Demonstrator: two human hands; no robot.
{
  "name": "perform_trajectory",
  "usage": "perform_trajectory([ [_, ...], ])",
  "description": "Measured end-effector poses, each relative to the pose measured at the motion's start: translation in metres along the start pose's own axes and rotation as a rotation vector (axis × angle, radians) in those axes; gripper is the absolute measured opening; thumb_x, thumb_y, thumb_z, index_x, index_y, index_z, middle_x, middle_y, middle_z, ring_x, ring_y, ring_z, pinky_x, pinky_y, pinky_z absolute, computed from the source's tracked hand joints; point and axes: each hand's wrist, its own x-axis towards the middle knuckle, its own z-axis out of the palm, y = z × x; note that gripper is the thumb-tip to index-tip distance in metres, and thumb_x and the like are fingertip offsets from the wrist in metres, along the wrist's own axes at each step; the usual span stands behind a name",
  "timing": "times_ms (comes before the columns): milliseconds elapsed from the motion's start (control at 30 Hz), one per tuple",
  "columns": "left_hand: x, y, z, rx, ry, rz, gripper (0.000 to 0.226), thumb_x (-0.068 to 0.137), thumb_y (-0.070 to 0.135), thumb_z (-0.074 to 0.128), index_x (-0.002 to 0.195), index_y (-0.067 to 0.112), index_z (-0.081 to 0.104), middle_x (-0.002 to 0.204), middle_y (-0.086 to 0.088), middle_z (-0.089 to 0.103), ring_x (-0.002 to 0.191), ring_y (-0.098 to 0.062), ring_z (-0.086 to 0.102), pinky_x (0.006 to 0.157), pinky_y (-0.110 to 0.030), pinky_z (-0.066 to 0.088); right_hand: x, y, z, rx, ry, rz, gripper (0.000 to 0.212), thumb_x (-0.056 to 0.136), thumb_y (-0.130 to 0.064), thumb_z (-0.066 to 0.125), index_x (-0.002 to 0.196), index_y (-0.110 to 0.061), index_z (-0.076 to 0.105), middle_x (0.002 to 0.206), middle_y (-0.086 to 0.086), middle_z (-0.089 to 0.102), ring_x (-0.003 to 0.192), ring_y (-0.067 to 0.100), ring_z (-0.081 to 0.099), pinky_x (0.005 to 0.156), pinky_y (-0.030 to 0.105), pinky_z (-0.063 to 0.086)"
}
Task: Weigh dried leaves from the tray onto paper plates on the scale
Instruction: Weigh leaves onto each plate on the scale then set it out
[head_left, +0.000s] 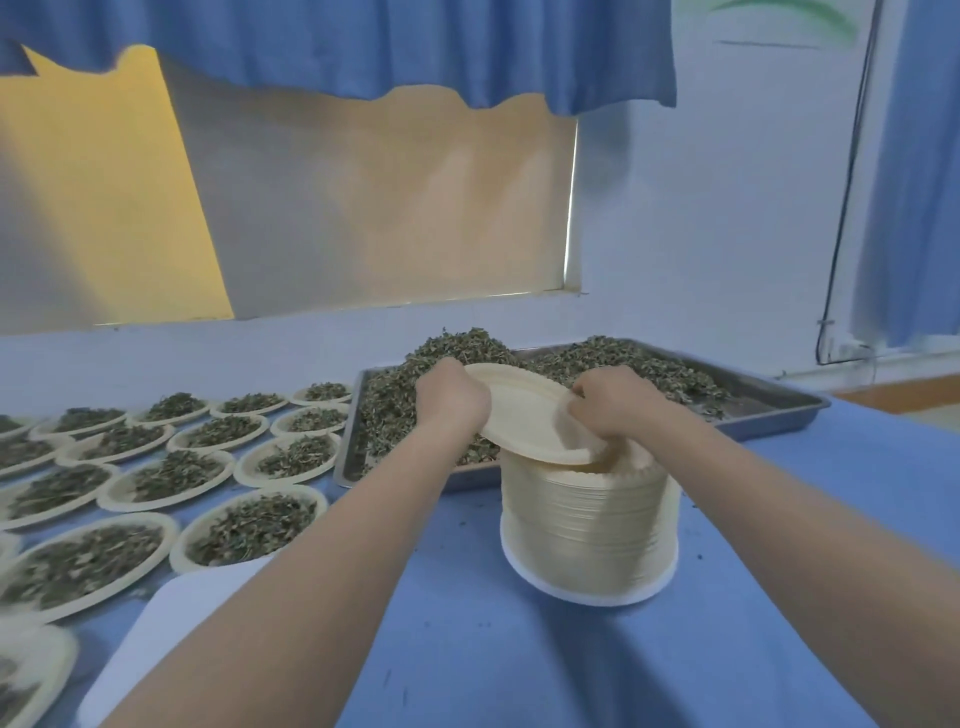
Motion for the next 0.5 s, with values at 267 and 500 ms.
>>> perform_trajectory([
  [267,0.006,-0.073,-0.091,-0.190,0.183,-0.136,0.024,0.086,-0.012,0.034,0.067,0.004,0.039,0.065,-0.009,0.030,0.055,-0.022,0.024,0.050,-0.029,0.021,-0.005,-0.101,-0.009,0.389,0.038,-0.089,0.026,0.091,-0.011,0.051,0.107,0.000,0.068,0.109,0.010,0.068,0.083,0.025,0.065,0.066,0.026,0.050],
  [500,-0.032,-0.185,-0.154,-0.210,0.271,-0.328,0.051,0.089,-0.005,0.036,0.135,0.014,0.047,0.118,-0.012,0.054,0.086,-0.029,0.059,0.065,-0.035,0.050,-0.040,-0.205,0.067,0.389,-0.125,-0.275,0.041,0.093,-0.010,0.047,0.053,-0.013,0.038,0.060,0.006,0.044,0.056,0.019,0.039,0.048,0.028,0.029],
])
